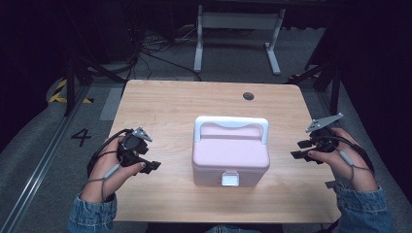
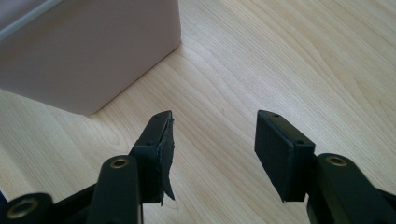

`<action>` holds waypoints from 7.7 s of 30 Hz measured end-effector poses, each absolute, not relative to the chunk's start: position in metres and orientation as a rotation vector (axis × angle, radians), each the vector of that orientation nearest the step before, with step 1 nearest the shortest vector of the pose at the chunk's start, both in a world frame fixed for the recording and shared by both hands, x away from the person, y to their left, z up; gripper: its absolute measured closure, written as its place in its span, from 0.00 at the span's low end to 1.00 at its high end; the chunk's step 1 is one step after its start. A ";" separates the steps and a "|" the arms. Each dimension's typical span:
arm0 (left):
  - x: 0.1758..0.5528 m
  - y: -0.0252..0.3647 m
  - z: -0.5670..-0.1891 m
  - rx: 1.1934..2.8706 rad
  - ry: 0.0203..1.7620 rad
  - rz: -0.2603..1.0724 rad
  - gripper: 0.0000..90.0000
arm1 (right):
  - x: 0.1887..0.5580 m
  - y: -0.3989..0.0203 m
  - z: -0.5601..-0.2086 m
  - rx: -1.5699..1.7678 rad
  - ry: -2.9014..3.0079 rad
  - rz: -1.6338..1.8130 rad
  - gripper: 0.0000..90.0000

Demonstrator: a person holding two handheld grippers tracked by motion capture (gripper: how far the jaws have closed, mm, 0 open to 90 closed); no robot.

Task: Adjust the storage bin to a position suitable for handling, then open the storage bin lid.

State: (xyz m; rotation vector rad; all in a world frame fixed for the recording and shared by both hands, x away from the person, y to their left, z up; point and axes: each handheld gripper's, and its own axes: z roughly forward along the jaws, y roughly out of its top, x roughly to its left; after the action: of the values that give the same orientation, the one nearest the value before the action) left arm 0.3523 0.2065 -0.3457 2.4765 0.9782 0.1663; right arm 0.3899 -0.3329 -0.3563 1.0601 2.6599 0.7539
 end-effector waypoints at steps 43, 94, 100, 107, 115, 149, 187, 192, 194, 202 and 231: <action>0.403 0.116 -0.323 2.181 0.771 0.116 0.34 | 0.365 -0.346 -0.374 1.153 2.602 0.750 0.53; 0.426 0.087 -0.289 2.230 0.584 0.288 0.69 | 0.361 -0.339 -0.374 1.118 2.598 0.892 0.54; 0.430 0.087 -0.283 2.219 0.598 0.278 0.69 | 0.360 -0.339 -0.371 1.116 2.593 0.906 0.54; 0.436 0.088 -0.279 2.193 0.617 0.262 0.69 | 0.358 -0.337 -0.368 1.097 2.585 0.938 0.54; 0.441 0.089 -0.274 2.170 0.639 0.269 0.69 | 0.357 -0.338 -0.367 1.096 2.593 0.966 0.54; 0.480 0.087 -0.268 2.152 0.763 0.265 0.70 | 0.347 -0.308 -0.342 0.823 2.545 1.259 0.65; 0.469 0.100 -0.269 2.055 0.702 0.236 0.57 | 0.374 -0.285 -0.322 0.736 2.280 1.721 1.00; 0.461 0.111 -0.264 2.030 0.696 0.261 0.48 | 0.375 -0.284 -0.321 0.734 2.278 1.706 1.00; 0.457 0.115 -0.262 2.020 0.690 0.278 0.46 | 0.375 -0.283 -0.320 0.731 2.276 1.705 1.00; 0.437 0.128 -0.264 2.037 0.713 0.350 0.45 | 0.375 -0.281 -0.317 0.731 2.265 1.698 1.00; 0.377 0.186 -0.333 2.066 0.890 0.364 0.37 | 0.394 -0.280 -0.312 0.733 2.234 1.656 1.00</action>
State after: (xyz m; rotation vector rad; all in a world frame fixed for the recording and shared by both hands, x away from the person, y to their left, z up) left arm 0.3772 0.1863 -0.3335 2.0659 0.8905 0.3637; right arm 0.3939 -0.2798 -0.3120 0.7329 2.2339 1.6558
